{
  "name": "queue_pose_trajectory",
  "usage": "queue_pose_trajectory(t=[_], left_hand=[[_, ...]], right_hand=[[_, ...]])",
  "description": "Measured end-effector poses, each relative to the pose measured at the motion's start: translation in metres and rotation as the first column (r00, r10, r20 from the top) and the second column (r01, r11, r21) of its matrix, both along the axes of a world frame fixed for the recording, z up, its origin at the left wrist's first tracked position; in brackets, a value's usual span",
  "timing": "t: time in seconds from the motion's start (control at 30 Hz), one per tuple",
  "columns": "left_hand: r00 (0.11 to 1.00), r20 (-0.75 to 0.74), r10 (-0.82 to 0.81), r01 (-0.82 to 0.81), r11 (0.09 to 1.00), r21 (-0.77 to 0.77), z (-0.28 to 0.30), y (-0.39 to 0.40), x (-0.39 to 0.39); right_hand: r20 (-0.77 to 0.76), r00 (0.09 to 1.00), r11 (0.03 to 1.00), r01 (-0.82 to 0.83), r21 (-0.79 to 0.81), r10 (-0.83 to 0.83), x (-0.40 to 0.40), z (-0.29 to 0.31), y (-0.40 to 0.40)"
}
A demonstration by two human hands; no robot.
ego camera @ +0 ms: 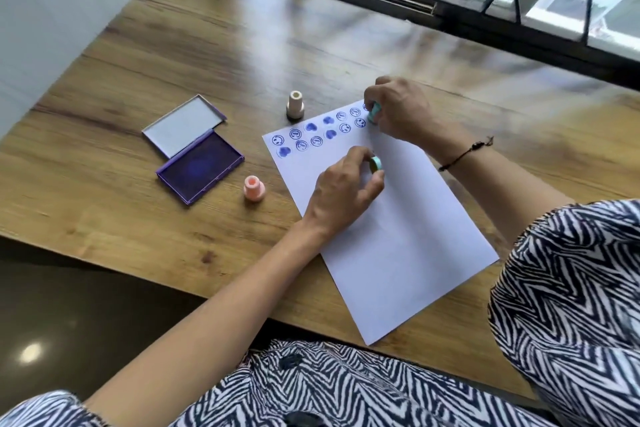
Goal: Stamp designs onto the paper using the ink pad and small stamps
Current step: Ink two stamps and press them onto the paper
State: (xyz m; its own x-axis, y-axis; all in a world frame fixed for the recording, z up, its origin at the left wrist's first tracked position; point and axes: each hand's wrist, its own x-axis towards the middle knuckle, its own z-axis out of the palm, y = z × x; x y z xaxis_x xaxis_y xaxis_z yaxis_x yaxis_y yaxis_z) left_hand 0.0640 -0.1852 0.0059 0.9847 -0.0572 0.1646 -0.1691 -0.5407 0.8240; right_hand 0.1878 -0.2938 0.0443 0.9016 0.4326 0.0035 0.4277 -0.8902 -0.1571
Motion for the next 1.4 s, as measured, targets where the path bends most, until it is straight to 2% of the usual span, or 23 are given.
queue_pose_trajectory(t=[0.57, 0.63, 0.7, 0.73, 0.8, 0.83, 0.9, 1.1, 1.4], left_hand=[[0.999, 0.023, -0.025, 0.024, 0.998, 0.055, -0.005, -0.001, 0.0], [0.999, 0.035, -0.026, 0.024, 0.998, 0.064, -0.004, -0.001, -0.002], [0.999, 0.042, -0.034, 0.031, 0.998, 0.057, -0.002, -0.001, -0.003], [0.999, 0.037, -0.032, 0.031, 0.999, 0.04, -0.001, 0.0, -0.003], [1.0, 0.024, -0.018, 0.018, 1.0, -0.024, 0.002, 0.002, -0.003], [1.0, 0.022, -0.012, 0.013, 0.998, -0.054, 0.004, 0.003, -0.003], [1.0, 0.029, -0.006, 0.009, 0.995, -0.103, 0.006, 0.005, -0.003], [0.999, 0.038, 0.027, -0.016, 0.963, -0.27, 0.011, 0.009, -0.002], [0.999, 0.009, 0.047, -0.041, 0.946, -0.323, 0.006, 0.014, -0.006]], right_hand=[[0.112, 0.992, 0.993, -0.039, -0.114, 0.052, -0.003, -0.015, 0.003], [0.072, 0.997, 0.995, -0.021, -0.094, 0.028, -0.005, -0.01, 0.004], [0.031, 0.997, 0.997, 0.069, 0.019, -0.07, -0.005, -0.001, -0.003], [0.016, 0.987, 0.978, 0.156, 0.135, -0.16, -0.003, 0.004, -0.008], [-0.081, 0.944, 0.851, 0.324, 0.414, -0.32, -0.001, 0.019, -0.022], [-0.159, 0.925, 0.762, 0.375, 0.528, -0.345, -0.003, 0.025, -0.029], [-0.264, 0.905, 0.633, 0.423, 0.649, -0.334, -0.009, 0.033, -0.039], [-0.393, 0.873, 0.496, 0.487, 0.719, -0.288, -0.029, 0.028, -0.042], [-0.418, 0.861, 0.475, 0.508, 0.719, -0.29, -0.036, 0.025, -0.04]])
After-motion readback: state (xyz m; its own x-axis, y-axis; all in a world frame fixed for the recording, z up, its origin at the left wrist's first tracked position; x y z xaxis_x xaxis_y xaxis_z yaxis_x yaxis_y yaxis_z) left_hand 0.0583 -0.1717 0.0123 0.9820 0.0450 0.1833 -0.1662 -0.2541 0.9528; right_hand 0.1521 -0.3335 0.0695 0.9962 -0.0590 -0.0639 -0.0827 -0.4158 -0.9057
